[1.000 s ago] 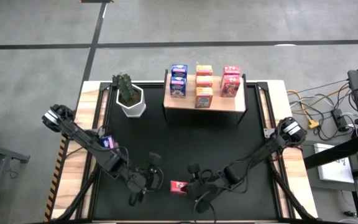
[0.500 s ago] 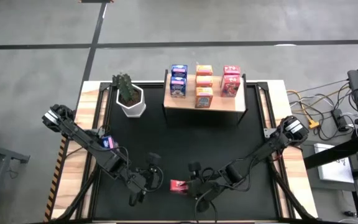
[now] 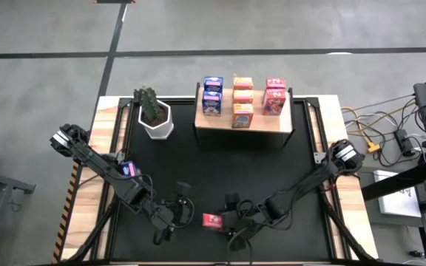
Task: Stack cereal on shelf
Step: Put the red cereal box on the shelf
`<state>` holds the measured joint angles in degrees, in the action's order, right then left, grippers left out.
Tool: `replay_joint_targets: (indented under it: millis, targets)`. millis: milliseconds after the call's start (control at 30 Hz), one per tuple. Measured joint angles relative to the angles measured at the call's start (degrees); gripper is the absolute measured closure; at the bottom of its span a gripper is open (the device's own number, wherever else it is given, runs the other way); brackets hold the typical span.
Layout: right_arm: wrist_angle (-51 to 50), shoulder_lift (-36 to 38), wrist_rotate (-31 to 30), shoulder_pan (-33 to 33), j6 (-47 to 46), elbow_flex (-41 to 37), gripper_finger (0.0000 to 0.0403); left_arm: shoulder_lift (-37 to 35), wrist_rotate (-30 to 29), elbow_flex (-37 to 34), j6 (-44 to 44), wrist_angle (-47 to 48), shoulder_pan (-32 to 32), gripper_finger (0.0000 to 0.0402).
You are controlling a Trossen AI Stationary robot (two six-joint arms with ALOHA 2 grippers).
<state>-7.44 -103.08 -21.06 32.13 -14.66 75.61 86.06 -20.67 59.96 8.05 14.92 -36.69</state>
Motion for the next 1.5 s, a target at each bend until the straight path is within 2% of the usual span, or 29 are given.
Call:
replay_joint_targets:
  millis: [100, 200, 600, 733, 867, 1067, 1400, 1500]
  targets:
    - [0.0, -1.0, 0.0, -0.3, -0.9, 0.0, 0.0096, 0.0, 0.0, 0.0, 0.0, -0.2, 0.0, 0.0402]
    - [0.0, -1.6, 0.0, -0.3, -0.9, 0.0, 0.0106, 0.0, 0.0, 0.0, 0.0, -0.2, 0.0, 0.0402]
    - [0.0, -1.7, 0.3, -0.5, -1.7, 0.0, 0.0229, 0.0, 0.0, 0.0, -0.2, -0.4, 0.0, 0.0402]
    - [-0.5, -1.0, 1.2, -0.5, -1.2, 0.0, 0.0247, 0.0, 0.0, 0.0, -0.7, -0.4, 0.0, 0.0402]
    - [-3.4, 1.4, 3.4, -0.8, -0.7, 0.0, 0.0247, 0.0, 0.0, 0.0, -1.6, -0.8, 0.0, 0.0402]
    - [-17.4, 9.9, 3.5, -2.1, 0.4, 0.0, 0.0238, 0.0, 0.0, 0.0, -3.6, -1.4, 0.0, 0.0402]
    - [-38.1, 31.6, 2.5, -9.0, 9.3, -2.2, 0.0246, 0.0, 0.0, 0.0, -6.1, -2.6, 0.4, 0.0402]
    - [-41.8, 38.8, -2.5, -12.1, 9.4, -4.5, 0.0247, 0.0, 0.0, 0.0, -6.2, -2.6, 1.0, 0.0402]
